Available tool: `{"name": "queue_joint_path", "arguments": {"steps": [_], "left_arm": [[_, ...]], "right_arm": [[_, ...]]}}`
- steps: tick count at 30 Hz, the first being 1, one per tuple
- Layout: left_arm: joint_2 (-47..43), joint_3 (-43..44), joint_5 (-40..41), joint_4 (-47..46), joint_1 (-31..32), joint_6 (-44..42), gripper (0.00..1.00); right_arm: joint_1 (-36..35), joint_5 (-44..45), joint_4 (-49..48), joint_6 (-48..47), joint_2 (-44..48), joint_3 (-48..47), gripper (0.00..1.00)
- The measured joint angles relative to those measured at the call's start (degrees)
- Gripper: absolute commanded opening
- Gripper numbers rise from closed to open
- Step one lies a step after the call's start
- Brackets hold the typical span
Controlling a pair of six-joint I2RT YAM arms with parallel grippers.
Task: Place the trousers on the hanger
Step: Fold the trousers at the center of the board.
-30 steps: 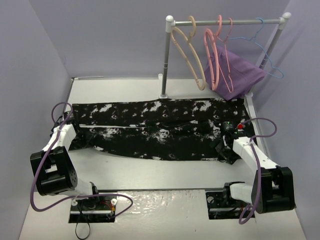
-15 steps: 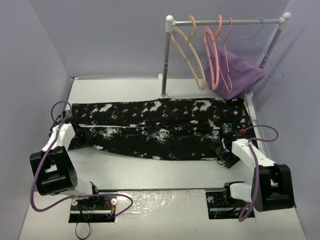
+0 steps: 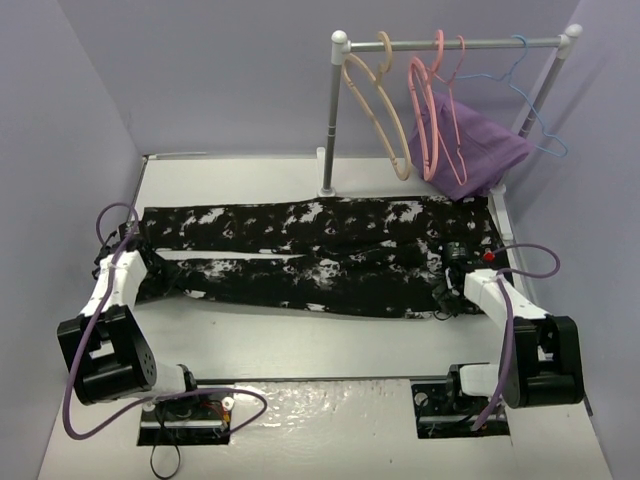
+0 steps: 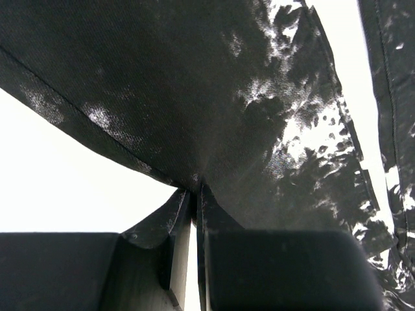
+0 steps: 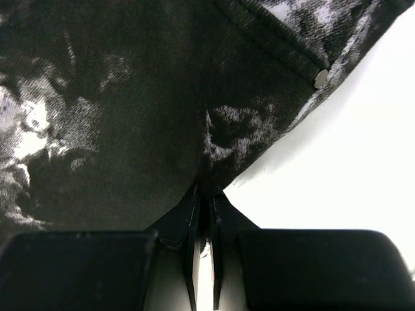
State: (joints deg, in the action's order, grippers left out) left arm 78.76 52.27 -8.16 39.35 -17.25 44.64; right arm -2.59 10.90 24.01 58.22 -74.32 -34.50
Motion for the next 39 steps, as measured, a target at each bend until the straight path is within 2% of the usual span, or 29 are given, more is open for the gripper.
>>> {"name": "queue_joint_path", "arguments": {"steps": [6,13,19,24,31,39], "left_arm": [[-4.5,0.4,-0.6,3.9,-1.6,-0.6,0.0],[-17.2,3.0,1.0,11.6,-1.9,-1.7,0.0],[-27.2,6.6,5.6,20.4,-1.5,-2.9,0.0],[-32.0,10.7,10.5,26.9,0.1,-3.7,0.0],[-32.3,17.1,14.7,30.3,2.9,-5.6,0.0],[-20.5,20.7,13.4,26.3,4.0,-8.1,0.0]], "right_arm": [[0.0,1.8,6.1,-4.5,2.8,-8.1,0.0],[-0.1,3.9,12.7,-9.5,10.9,-16.9,0.0],[-0.1,3.6,21.3,-12.5,16.9,-20.1,0.0],[-0.2,3.1,27.0,-14.1,20.1,-24.6,0.0],[-0.2,2.1,32.5,-16.7,22.3,-26.1,0.0],[-0.5,1.8,29.8,-20.2,11.5,-32.3,0.0]]}}
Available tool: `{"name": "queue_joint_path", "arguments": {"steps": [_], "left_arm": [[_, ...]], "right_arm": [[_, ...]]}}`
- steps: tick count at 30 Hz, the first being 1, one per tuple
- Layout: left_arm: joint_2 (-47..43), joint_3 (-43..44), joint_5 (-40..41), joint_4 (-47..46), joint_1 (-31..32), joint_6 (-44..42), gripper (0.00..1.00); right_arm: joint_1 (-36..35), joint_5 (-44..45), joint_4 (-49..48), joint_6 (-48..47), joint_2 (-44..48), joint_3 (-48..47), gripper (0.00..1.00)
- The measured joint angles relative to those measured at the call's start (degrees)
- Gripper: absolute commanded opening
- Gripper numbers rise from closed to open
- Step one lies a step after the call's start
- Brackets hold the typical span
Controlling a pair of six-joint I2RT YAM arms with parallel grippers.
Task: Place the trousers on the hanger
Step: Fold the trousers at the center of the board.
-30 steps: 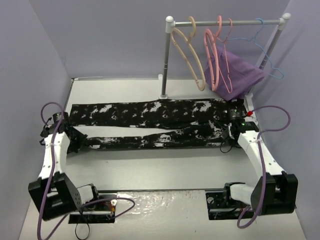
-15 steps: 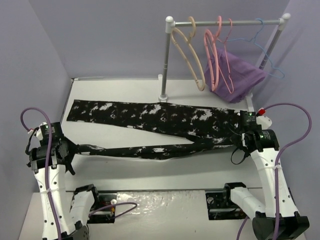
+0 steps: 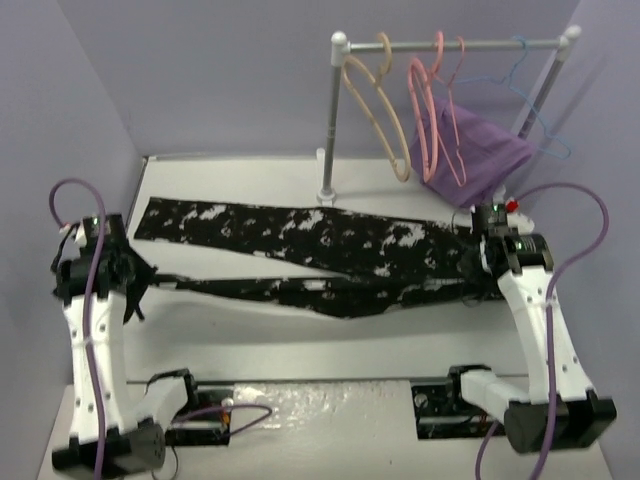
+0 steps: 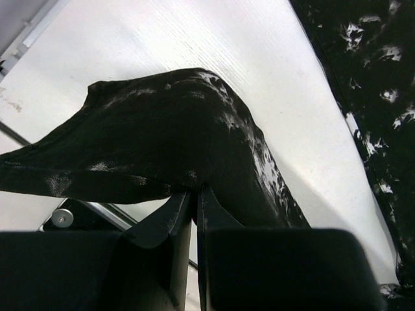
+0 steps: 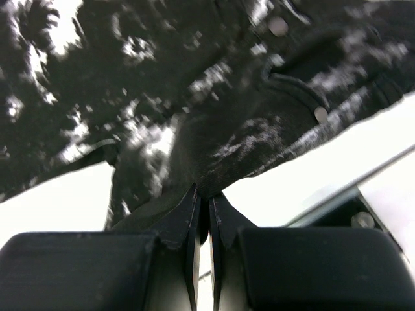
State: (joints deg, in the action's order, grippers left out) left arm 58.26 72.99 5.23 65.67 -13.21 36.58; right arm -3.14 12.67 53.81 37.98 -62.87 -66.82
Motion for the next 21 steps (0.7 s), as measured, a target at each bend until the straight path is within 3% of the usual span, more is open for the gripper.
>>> {"name": "queue_joint_path", "arguments": {"steps": [12,21], "left_arm": [[18.1,4.9,-3.2,-8.6,0.8,-1.3,0.0],[10.7,8.4,-2.2,-7.8,0.9,-0.6,0.0]], "right_arm": [[-0.4,0.3,-8.8,-2.8,-14.9,-9.7,0.0],[-0.6,0.6,-9.8,-5.2,-9.9,-13.8,0.0]]}}
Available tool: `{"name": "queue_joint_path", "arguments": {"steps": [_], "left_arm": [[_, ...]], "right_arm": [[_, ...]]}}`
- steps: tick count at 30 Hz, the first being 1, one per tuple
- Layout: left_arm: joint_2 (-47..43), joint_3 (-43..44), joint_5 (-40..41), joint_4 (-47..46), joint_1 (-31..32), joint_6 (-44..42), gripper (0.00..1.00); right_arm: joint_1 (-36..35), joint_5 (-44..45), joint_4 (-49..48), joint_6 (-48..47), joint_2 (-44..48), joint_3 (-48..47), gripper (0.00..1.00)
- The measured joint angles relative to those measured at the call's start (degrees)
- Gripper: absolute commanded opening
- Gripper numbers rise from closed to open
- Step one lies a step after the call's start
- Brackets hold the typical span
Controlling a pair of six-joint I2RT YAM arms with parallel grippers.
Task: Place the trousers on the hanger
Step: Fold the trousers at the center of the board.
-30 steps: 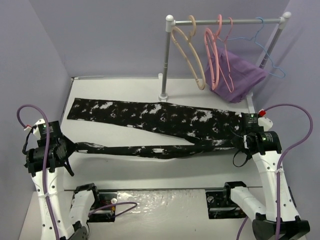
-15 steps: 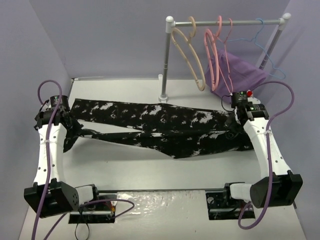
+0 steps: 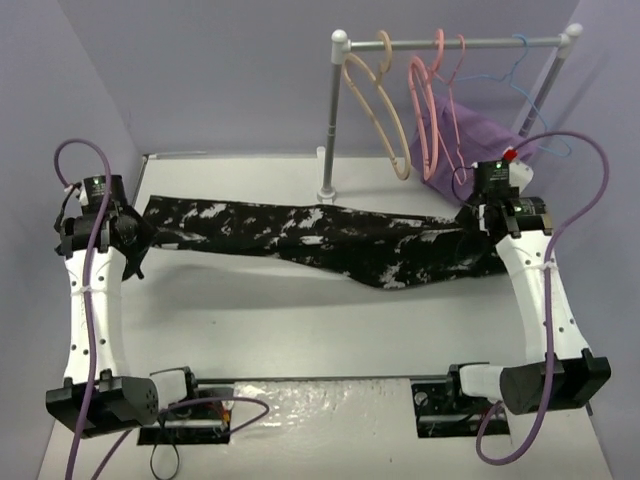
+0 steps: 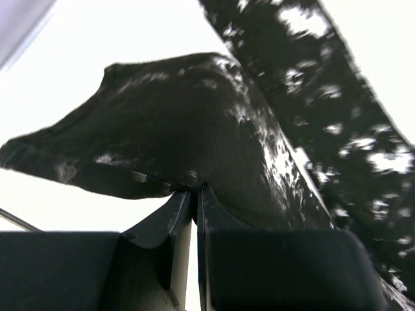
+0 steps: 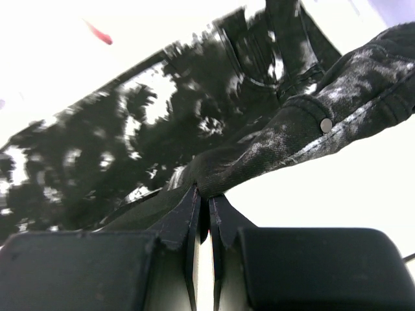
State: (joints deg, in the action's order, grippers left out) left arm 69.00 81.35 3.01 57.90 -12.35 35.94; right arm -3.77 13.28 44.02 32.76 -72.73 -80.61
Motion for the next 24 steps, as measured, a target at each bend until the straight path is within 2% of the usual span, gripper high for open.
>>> {"name": "queue_joint_path", "arguments": {"steps": [11,19,24], "left_arm": [[-13.9,4.3,4.0,5.1,1.4,0.9,0.0],[-19.0,4.3,6.9,8.0,4.0,0.8,0.0],[-19.2,4.3,7.2,8.6,5.3,0.2,0.0]], "right_arm": [[0.1,0.8,4.1,-0.9,15.4,-1.4,0.0],[-0.2,2.5,8.5,-1.5,18.3,-1.4,0.0],[-0.4,3.6,10.4,-1.8,18.8,-1.5,0.0]]}}
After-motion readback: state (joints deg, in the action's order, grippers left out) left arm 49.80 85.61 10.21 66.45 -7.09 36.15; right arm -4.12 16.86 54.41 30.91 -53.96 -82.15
